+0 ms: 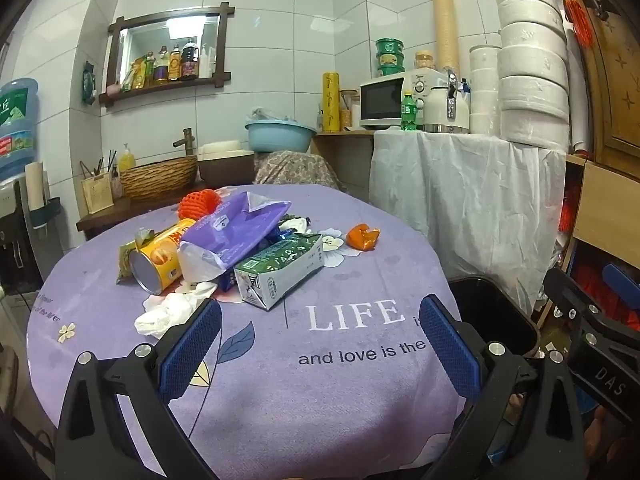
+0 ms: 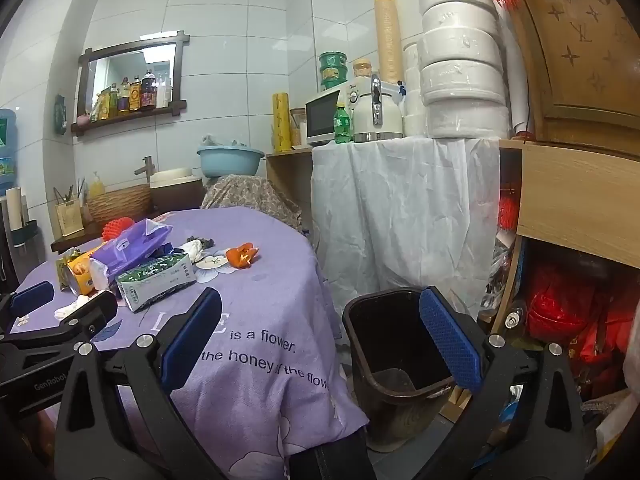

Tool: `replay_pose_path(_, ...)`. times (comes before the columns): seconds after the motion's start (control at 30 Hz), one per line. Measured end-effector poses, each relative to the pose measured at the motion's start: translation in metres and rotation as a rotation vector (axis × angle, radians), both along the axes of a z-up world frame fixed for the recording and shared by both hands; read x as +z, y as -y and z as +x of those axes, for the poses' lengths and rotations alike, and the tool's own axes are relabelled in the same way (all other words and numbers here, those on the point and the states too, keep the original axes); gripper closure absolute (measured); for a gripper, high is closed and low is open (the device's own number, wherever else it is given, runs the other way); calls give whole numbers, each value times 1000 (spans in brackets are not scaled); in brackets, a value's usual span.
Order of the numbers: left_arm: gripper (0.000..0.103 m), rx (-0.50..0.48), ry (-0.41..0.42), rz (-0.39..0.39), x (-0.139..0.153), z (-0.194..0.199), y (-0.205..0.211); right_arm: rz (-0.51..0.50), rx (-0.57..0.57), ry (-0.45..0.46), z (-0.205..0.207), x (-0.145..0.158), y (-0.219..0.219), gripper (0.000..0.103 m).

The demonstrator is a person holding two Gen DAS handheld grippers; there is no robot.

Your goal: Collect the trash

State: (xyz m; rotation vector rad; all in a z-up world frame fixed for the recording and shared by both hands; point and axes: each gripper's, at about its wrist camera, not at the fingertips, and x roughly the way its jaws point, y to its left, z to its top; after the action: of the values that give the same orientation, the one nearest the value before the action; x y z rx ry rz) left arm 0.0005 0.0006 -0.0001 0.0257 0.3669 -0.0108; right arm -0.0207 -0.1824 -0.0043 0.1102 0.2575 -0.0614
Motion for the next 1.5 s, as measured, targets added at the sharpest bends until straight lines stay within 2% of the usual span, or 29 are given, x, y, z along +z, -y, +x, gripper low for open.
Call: replay_pose_path(1.5, 5, 2, 8, 17, -2, -3, -6, -8, -2, -7, 4, -4, -3, 5)
